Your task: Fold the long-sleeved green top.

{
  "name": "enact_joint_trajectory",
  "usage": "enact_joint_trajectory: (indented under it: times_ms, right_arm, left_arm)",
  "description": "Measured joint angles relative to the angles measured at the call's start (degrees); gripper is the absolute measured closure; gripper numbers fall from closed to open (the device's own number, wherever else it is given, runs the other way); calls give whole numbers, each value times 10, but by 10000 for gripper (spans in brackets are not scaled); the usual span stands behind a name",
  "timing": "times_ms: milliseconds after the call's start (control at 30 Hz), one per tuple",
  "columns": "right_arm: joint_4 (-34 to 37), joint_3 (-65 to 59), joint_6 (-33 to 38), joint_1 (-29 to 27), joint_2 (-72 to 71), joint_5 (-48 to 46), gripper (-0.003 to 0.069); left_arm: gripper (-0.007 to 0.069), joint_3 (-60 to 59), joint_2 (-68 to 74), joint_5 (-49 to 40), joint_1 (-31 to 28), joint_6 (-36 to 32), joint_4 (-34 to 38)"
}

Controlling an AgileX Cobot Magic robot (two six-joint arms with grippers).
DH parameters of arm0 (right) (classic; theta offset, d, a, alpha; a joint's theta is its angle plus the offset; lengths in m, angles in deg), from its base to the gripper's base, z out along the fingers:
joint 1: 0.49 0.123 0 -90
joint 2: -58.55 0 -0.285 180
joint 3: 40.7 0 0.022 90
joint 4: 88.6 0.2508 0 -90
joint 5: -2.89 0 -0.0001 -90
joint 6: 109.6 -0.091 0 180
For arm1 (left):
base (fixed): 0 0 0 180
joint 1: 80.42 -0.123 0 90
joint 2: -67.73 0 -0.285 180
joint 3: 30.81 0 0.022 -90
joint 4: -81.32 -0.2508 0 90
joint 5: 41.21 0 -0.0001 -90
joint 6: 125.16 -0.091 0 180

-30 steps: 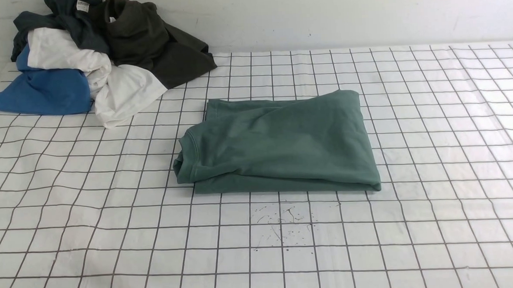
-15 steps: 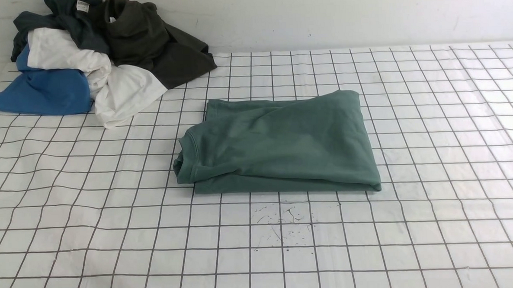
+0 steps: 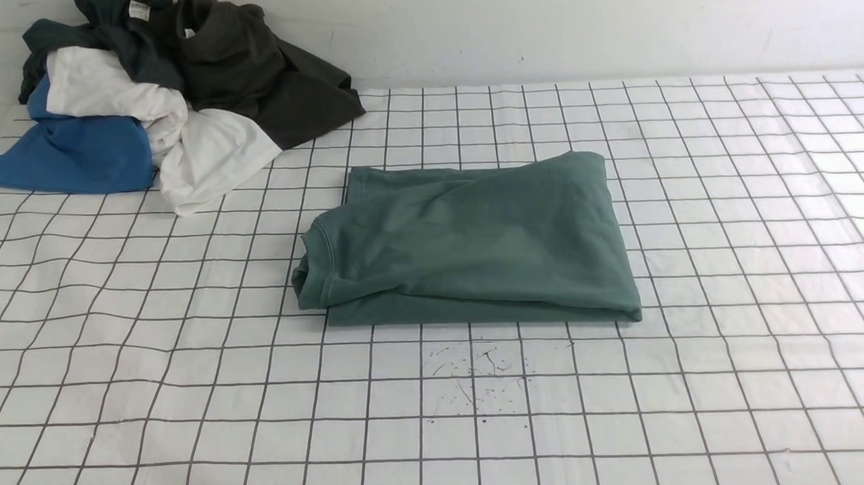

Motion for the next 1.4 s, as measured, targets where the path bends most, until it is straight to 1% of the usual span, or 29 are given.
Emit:
enact_joint_trajectory:
  times_ms: [1400]
  right_arm:
    - [0,0,0,0,0,0,665]
  left_arm:
    - [632,0,0,0,0,-9,1]
